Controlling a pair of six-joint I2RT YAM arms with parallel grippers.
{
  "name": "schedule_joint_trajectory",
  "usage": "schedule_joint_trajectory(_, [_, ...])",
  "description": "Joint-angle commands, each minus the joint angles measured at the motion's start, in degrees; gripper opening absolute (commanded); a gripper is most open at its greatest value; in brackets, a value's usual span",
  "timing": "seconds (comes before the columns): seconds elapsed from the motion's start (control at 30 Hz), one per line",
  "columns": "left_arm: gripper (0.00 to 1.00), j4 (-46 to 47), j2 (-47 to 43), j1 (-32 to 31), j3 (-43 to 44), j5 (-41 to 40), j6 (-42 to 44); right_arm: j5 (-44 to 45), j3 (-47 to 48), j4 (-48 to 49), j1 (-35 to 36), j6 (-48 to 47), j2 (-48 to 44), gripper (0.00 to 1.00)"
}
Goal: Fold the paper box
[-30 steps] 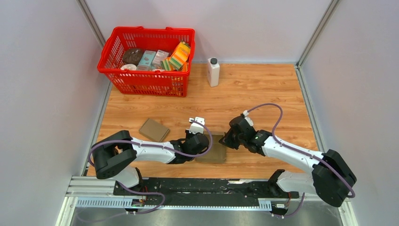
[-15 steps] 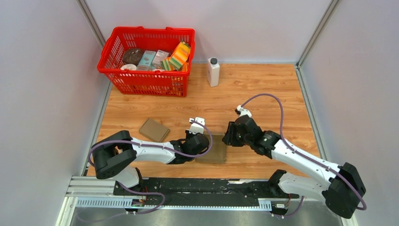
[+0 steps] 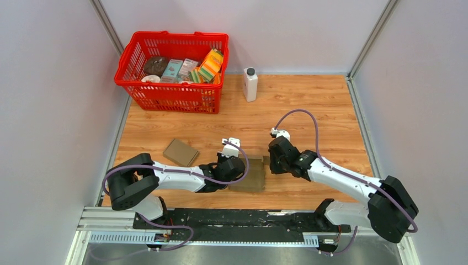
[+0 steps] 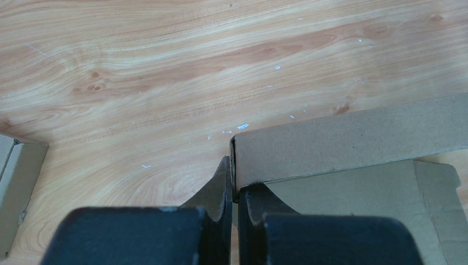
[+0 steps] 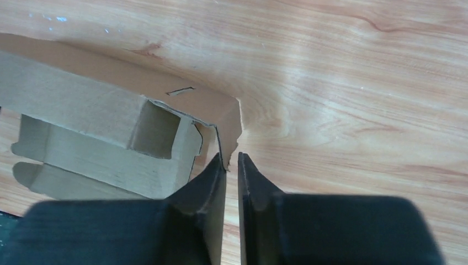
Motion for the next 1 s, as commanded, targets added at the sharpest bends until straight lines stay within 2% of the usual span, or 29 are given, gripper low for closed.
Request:
schedule_joint_trajectory(0.0, [0.0, -1.49, -1.68, -0.38, -0.1, 0.05, 0.87, -1.24, 4.11, 3.49, -0.15, 1.07, 1.86, 0.11])
schedule_joint_trajectory(0.1, [0.0, -1.14, -1.24, -0.38, -0.02, 0.05, 0.87, -3.44, 6.92, 2.17, -0.06, 4.31, 1.16, 0.0])
schedule_joint_trajectory(0.47, [0.0, -1.23, -1.59, -0.91, 0.51, -0.12, 0.7, -8.46, 11.42, -2.05, -0.06, 21.98, 4.05, 0.0])
schedule_joint_trajectory(0.87, [0.0, -0.88, -1.68, -1.35, 0.25, -0.48, 0.35, -7.76, 0.87, 19.21, -0.06, 34.9, 3.09, 0.0])
schedule_joint_trajectory(0.93, [0.0, -1.05, -1.68, -1.35, 0.25, -0.56, 0.34, -8.45, 2.18, 17.92, -0.06, 32.9, 3.53, 0.0])
schedule_joint_trajectory(0.97, [0.0, -1.14, -1.77, -1.35, 0.25, -0.56, 0.43, -8.55, 3.75, 16.77, 0.2, 27.41, 3.18, 0.0])
